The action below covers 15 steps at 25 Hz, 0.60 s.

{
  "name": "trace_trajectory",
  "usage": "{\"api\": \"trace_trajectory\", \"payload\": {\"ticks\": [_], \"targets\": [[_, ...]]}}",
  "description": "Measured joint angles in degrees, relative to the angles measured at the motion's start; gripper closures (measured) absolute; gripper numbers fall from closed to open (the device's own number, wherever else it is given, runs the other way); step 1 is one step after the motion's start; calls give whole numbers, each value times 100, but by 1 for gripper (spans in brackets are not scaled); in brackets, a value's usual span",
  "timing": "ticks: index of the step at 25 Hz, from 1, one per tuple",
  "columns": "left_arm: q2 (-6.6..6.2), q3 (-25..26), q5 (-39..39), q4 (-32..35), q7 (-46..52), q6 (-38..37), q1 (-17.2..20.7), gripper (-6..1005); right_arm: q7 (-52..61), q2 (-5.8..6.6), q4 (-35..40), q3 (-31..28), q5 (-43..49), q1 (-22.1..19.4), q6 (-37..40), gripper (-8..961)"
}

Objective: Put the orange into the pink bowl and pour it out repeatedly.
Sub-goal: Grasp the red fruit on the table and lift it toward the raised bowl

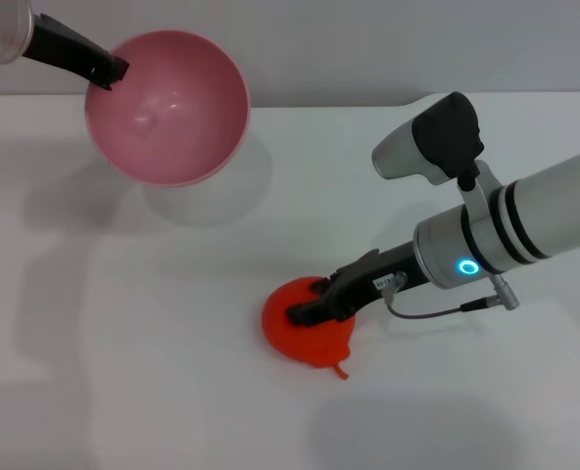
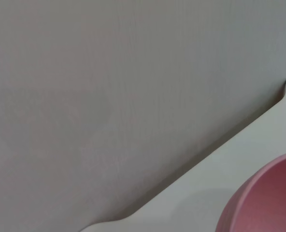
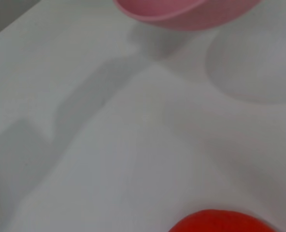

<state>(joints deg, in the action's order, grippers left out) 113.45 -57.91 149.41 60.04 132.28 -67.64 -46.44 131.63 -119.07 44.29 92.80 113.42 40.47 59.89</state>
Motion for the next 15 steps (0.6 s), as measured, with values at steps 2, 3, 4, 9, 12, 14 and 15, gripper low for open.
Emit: {"api": "trace_trajectory", "payload": {"ticks": [2, 3, 4, 9, 12, 14, 15], "targets": [[0, 0, 0, 0, 0, 3, 7, 963, 8, 6, 13, 12, 7, -13, 18, 383], [0, 0, 0, -1, 0, 9, 15, 963, 7, 7, 35, 21, 9, -25, 28, 390], [0, 0, 0, -1, 0, 9, 15, 963, 7, 7, 63, 37, 11, -38, 34, 397], [0, 0, 0, -1, 0, 23, 30, 963, 1, 10, 109, 82, 16, -52, 43, 510], [0, 0, 0, -2, 0, 29, 30, 963, -14, 16, 125, 88, 19, -35, 45, 649], [0, 0, 0, -1, 0, 30, 30, 963, -14, 21, 135, 89, 21, -30, 46, 729], [0, 0, 0, -2, 0, 34, 30, 963, -14, 23, 141, 89, 21, -28, 47, 769]]}}
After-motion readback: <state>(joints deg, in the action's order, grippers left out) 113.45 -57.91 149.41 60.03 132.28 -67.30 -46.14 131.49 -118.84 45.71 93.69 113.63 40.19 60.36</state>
